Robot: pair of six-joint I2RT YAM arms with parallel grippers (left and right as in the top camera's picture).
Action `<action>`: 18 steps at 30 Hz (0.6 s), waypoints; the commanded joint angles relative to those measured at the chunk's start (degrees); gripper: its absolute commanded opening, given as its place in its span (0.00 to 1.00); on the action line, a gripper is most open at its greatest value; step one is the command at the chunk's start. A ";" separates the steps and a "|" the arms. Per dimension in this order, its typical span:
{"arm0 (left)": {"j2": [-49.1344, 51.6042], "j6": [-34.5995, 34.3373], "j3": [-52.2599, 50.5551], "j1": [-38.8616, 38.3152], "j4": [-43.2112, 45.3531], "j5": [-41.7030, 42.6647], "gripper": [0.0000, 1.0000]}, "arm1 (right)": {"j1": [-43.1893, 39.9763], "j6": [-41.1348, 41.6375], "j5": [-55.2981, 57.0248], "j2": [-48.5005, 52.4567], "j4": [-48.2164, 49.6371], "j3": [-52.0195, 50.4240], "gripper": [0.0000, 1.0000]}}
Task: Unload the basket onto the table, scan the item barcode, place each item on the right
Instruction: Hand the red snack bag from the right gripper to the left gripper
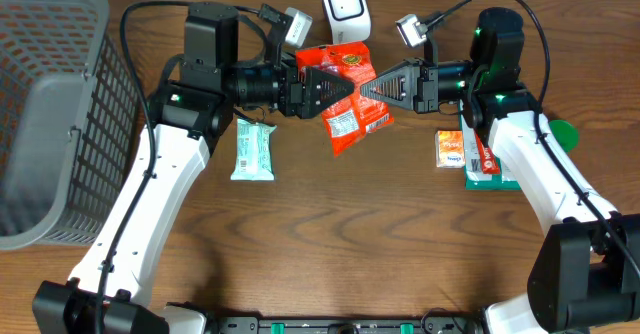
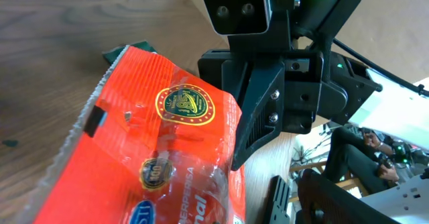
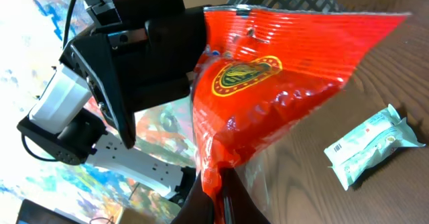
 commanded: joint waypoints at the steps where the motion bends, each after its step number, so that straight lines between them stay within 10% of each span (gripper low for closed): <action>1: 0.17 -0.98 0.00 0.02 0.15 2.34 0.77 | 1.55 1.36 1.11 -0.85 0.63 0.33 0.01; 18: 0.17 -1.01 -0.11 0.02 0.15 2.16 0.64 | 1.81 12.98 5.73 -0.83 14.64 0.31 0.01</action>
